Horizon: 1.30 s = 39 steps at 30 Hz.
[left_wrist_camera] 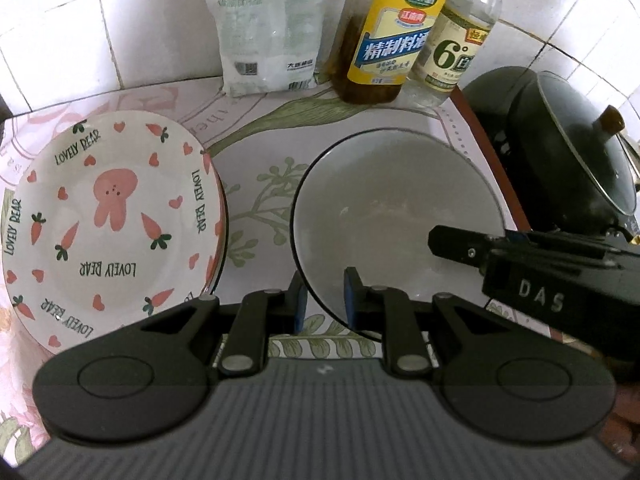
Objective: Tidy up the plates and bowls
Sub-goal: 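Lower the held bowl into the first white bowl and open both grippers, then move both grippers to another white bowl by the rice cooker, grasp rim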
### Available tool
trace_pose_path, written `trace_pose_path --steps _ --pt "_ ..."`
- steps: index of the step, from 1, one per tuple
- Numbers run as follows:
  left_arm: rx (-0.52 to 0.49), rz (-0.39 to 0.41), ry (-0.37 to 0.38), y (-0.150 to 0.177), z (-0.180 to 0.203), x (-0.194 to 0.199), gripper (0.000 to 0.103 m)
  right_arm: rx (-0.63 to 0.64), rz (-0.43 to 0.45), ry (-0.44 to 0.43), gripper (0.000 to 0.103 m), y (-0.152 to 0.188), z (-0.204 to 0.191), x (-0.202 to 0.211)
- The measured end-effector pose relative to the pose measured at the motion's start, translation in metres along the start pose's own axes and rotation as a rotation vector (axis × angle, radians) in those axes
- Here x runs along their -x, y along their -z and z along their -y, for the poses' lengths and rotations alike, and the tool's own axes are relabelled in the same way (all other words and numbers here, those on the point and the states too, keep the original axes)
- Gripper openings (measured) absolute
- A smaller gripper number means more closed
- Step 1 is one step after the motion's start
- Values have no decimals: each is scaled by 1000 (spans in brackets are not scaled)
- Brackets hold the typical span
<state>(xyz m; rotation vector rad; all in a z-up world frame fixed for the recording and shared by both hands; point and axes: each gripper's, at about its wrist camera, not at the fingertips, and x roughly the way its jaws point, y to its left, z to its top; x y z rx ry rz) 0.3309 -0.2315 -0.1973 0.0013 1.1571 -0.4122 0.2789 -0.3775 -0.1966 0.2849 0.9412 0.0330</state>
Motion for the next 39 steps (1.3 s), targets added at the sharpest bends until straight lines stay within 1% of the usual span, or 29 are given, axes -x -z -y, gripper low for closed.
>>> trace_pose_path --steps 4,5,6,8,11,14,21,25,27,29,31,34,36,39 --pt "14 4 -9 -1 -1 -1 19 79 27 57 25 2 -8 0" --pt "15 6 -12 -1 -1 -1 19 97 35 72 27 3 -9 1" --pt "19 18 4 0 -2 1 20 113 42 88 27 3 -10 1" --pt "22 31 23 1 -2 8 20 121 66 94 32 4 -10 5" --pt "12 42 26 4 -2 19 22 91 90 72 32 5 -6 16" --pt "19 39 52 9 -8 30 22 76 108 50 33 7 -7 27" --pt "-4 62 89 26 -23 73 26 93 125 7 34 16 -23 60" --pt "-30 86 100 35 -33 100 32 125 135 1 43 22 -40 79" --pt "-44 98 101 40 -39 114 33 144 135 -13 44 27 -50 88" --pt "-48 103 104 45 -46 126 35 166 134 -20 48 31 -60 96" --pt "-50 103 108 50 -53 137 42 188 147 -27 50 36 -70 103" --pt "-53 99 94 58 -65 151 44 216 157 -43 54 44 -83 110" --pt "-50 105 82 64 -74 158 45 222 163 -55 56 48 -90 114" --pt "-37 113 66 73 -90 166 49 225 176 -90 62 52 -101 118"
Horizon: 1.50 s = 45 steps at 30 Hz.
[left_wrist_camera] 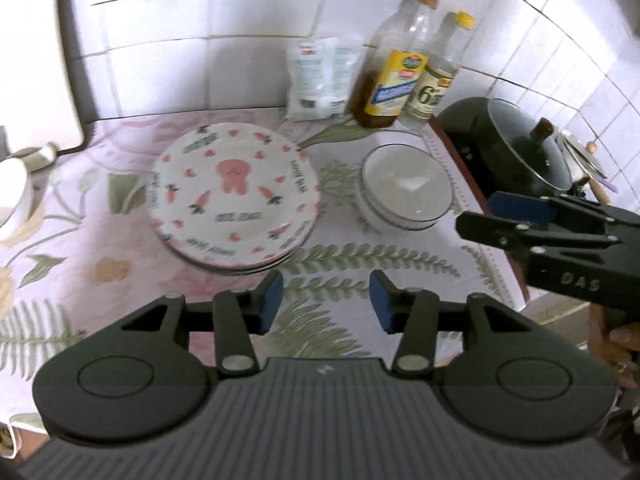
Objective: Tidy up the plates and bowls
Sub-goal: 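Move both grippers to another white bowl by the rice cooker, grasp rim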
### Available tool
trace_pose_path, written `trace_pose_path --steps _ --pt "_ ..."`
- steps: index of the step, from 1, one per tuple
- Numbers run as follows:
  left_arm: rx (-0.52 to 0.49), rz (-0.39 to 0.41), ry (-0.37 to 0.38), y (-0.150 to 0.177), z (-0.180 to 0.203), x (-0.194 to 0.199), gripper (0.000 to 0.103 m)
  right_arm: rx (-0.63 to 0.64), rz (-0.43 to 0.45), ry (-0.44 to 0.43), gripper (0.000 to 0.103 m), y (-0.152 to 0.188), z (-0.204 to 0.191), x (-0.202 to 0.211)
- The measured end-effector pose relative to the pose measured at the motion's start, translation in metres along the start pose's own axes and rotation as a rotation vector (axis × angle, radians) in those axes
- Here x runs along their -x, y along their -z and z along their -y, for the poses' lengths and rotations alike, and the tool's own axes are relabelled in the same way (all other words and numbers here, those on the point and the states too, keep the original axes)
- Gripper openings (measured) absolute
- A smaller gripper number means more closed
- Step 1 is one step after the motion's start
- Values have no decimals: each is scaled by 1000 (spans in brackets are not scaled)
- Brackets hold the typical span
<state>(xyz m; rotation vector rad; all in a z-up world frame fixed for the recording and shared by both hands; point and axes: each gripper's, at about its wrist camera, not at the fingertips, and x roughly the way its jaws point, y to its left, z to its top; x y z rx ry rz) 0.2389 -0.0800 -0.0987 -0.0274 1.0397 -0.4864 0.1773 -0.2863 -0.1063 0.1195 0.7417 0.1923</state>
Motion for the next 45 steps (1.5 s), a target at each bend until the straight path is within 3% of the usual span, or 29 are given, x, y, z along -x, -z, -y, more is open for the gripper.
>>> trace_pose_path --steps 4,8,12,18,22,27,36,45 --pt "58 3 -40 13 -28 9 57 8 11 -35 64 1 -14 -6" --pt "94 -1 -80 25 -57 14 57 12 18 -76 71 1 -31 -17" --pt "115 1 -91 36 -86 23 57 48 41 -91 71 -2 -54 -25" --pt "169 85 -116 46 -130 39 59 82 51 -184 72 -11 -91 -47" --pt "238 150 -114 51 -158 39 62 92 129 -206 74 -22 -114 -64" --pt "291 233 -168 52 -188 38 66 78 139 -251 74 -45 -136 -97" --pt "376 320 -312 52 -253 30 66 24 85 -373 74 -66 -181 -167" --pt "450 400 -331 53 -308 22 66 -50 -46 -468 74 -71 -231 -247"
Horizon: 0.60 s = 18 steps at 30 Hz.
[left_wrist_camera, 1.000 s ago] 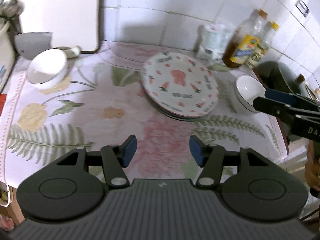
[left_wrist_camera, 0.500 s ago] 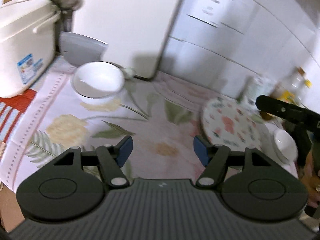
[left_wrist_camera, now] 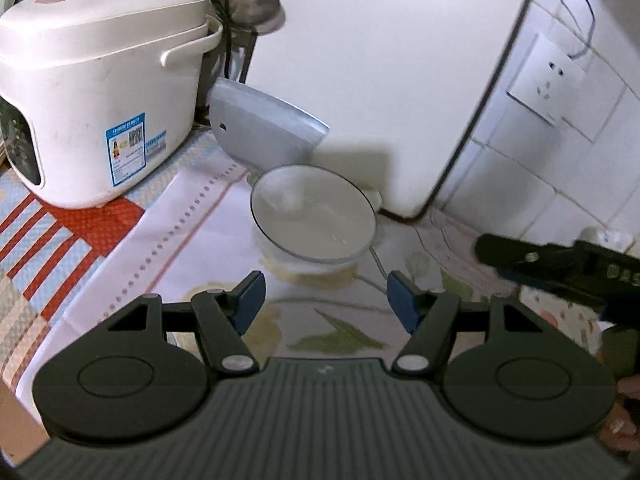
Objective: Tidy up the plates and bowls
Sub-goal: 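Move both grippers to another white bowl by the rice cooker, grasp rim, then lift the grasped white bowl off the tablecloth with both grippers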
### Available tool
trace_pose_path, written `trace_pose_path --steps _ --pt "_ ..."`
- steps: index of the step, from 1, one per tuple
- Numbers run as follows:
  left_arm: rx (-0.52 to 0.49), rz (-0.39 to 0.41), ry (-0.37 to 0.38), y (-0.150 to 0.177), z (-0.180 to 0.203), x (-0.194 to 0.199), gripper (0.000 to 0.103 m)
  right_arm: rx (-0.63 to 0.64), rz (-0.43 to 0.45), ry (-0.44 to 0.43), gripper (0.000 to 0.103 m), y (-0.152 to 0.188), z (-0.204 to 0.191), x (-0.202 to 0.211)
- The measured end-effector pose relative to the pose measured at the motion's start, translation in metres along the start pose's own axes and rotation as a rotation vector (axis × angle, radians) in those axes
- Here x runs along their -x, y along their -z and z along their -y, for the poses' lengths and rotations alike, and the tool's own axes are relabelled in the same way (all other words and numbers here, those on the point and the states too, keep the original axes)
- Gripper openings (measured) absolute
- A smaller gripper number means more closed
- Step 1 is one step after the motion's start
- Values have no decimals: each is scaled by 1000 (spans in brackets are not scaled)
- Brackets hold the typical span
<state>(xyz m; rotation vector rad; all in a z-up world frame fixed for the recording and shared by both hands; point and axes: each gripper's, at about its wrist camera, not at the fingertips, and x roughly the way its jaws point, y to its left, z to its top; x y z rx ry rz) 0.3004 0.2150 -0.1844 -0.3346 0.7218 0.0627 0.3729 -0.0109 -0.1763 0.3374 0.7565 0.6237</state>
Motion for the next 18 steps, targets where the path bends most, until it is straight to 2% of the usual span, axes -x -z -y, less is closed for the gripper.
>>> trace_pose_path --steps 3,6,8,10,12,15,18 --pt "17 11 -5 -6 -10 -15 66 -23 -43 -18 74 -7 -2 -30" --pt "58 -24 -14 -13 -20 -36 65 -37 -118 -12 74 -13 -3 -61" --pt "124 -69 -14 -15 -30 -51 63 -17 -176 6 69 -16 -5 -77" --pt "196 -70 11 -15 -40 -59 63 -46 -153 21 68 -16 -4 -84" --pt "232 -64 2 -16 -46 -65 62 -63 -180 13 65 -15 -4 -95" --pt "266 -61 12 -19 -51 -73 55 -66 -181 40 62 -15 -5 -108" --pt "260 -82 5 -22 -50 -81 36 -86 -209 56 49 -14 -1 -121"
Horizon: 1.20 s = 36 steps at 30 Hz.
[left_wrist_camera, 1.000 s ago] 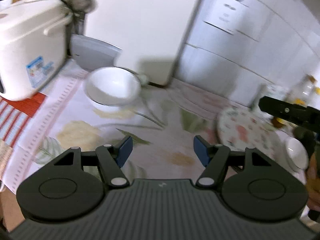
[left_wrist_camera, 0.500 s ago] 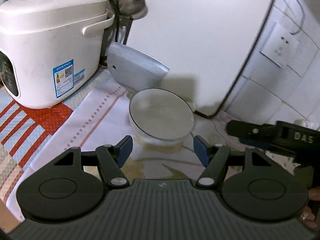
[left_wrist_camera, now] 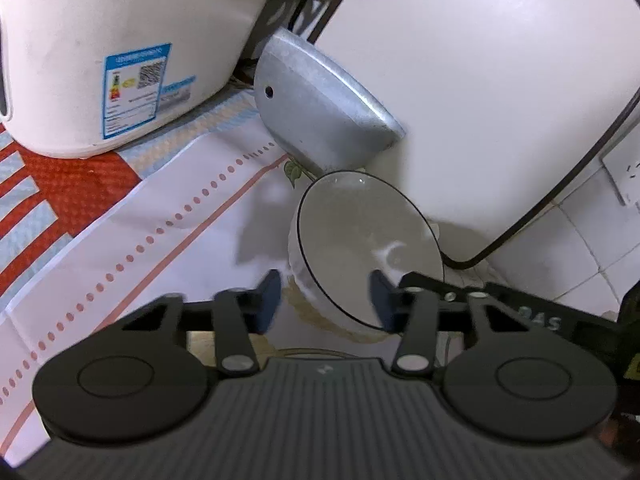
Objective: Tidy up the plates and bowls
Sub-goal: 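Lift the grasped white bowl off the tablecloth with both grippers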
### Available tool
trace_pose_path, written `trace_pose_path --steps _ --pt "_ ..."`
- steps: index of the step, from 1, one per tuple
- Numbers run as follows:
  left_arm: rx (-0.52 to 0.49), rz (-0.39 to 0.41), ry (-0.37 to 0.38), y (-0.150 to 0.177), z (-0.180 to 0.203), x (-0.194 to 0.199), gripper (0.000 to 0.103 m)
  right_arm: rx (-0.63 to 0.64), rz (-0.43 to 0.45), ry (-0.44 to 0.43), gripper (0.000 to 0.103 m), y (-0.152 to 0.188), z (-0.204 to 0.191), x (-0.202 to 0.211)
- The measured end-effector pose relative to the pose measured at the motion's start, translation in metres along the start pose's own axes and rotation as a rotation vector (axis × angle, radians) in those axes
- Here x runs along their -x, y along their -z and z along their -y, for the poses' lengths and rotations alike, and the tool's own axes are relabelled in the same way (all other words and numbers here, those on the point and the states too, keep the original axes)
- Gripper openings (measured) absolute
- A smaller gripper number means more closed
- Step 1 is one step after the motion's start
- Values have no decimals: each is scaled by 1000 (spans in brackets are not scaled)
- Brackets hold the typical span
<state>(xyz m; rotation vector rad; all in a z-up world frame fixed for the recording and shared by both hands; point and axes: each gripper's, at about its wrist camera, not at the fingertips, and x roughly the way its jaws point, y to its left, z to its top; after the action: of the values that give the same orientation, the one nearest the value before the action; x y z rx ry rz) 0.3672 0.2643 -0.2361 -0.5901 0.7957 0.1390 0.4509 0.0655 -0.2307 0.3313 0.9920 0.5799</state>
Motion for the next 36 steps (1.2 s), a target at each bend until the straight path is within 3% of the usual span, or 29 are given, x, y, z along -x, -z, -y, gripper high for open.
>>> trace_pose_path --steps 1,3,10,12,14,19,31,36 --pt "10 -15 -6 -1 0 -3 31 -10 -13 -7 42 0 2 -2" --pt "23 -27 -15 -1 -1 -8 27 -54 0 -26 41 1 8 -3" --pt "17 -43 -51 0 3 -17 26 -54 4 5 33 2 7 -14" --pt "33 -71 -51 1 1 -23 23 -57 -9 17 23 3 6 -21" --pt "95 -148 -58 3 -3 -35 17 -43 -20 45 13 5 4 -23" --pt "139 -115 -61 9 -7 -28 13 -43 -13 51 13 11 2 -19" --pt "42 -107 -52 30 34 35 14 -117 20 20 13 31 0 52" --pt "-8 -144 -39 38 55 61 14 -119 13 65 13 41 -5 90"
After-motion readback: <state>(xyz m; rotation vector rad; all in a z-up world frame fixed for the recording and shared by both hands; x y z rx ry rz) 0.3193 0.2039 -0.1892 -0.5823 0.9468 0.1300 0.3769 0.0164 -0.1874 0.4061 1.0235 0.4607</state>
